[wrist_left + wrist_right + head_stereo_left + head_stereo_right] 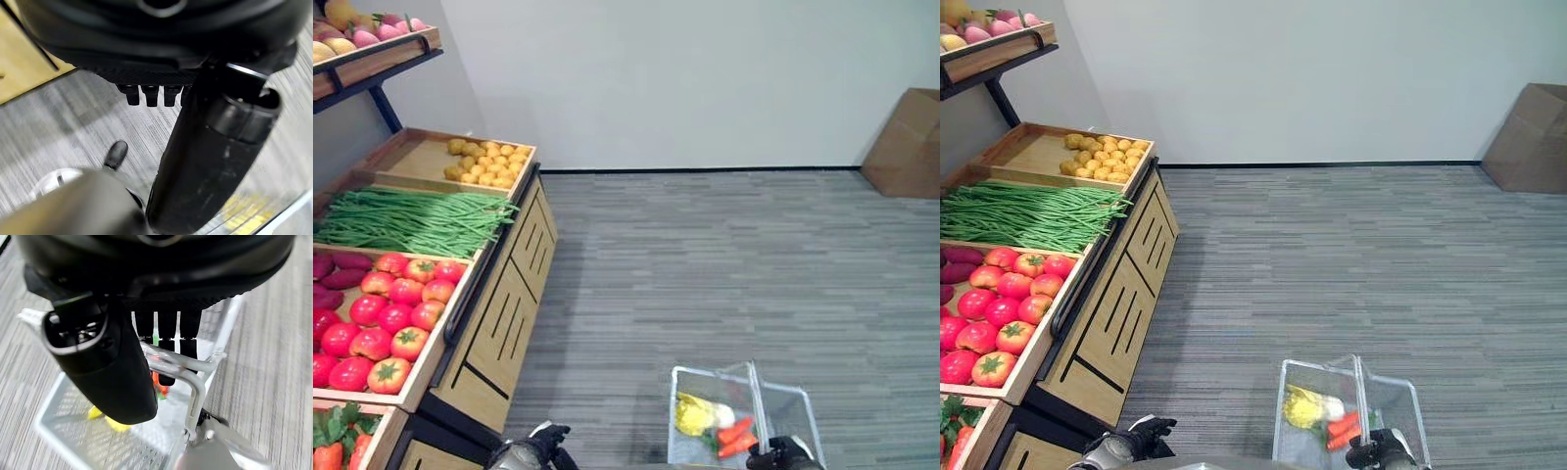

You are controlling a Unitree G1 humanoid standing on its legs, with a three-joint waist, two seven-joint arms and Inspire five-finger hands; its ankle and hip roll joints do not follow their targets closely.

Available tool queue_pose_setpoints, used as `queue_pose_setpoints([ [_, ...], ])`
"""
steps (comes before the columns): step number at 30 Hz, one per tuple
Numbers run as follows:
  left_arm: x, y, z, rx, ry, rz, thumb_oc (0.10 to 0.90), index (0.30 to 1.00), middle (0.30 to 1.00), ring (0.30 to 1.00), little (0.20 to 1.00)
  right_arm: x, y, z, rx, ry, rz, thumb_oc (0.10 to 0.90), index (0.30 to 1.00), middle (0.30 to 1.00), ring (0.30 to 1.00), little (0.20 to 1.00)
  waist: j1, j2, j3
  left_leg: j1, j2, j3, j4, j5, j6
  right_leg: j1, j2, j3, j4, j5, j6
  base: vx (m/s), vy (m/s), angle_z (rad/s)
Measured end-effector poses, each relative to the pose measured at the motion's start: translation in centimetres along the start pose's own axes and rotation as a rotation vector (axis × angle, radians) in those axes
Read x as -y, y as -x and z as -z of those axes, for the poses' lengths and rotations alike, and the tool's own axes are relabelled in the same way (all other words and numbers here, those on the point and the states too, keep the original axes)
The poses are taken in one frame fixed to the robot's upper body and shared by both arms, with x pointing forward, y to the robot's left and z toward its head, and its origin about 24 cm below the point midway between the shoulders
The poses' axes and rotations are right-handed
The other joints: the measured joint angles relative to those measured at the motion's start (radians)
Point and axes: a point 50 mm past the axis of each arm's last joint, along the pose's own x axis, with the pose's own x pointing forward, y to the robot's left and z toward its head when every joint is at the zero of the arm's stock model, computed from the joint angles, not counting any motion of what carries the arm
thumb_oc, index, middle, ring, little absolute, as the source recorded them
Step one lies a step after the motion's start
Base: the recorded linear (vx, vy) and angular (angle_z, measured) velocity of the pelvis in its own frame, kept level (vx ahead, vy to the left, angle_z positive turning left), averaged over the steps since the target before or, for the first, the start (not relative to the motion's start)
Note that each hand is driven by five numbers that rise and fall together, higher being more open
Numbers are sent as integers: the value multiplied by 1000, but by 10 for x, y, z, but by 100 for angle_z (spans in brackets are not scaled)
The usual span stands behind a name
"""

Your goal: Get the vegetables into the basket

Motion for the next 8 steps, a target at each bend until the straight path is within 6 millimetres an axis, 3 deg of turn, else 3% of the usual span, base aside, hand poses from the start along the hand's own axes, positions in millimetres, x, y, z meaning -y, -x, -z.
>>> queue_pose_setpoints([
  [8, -3, 1, 15, -48, 56, -18, 900, 1000, 1000, 1000, 1000, -10, 4, 29, -116, -86, -12, 400, 300, 300, 300, 300, -2, -31, -22, 3, 2, 13, -1, -4, -4, -5, 2, 14, 0, -1, 0, 8, -3, -4],
])
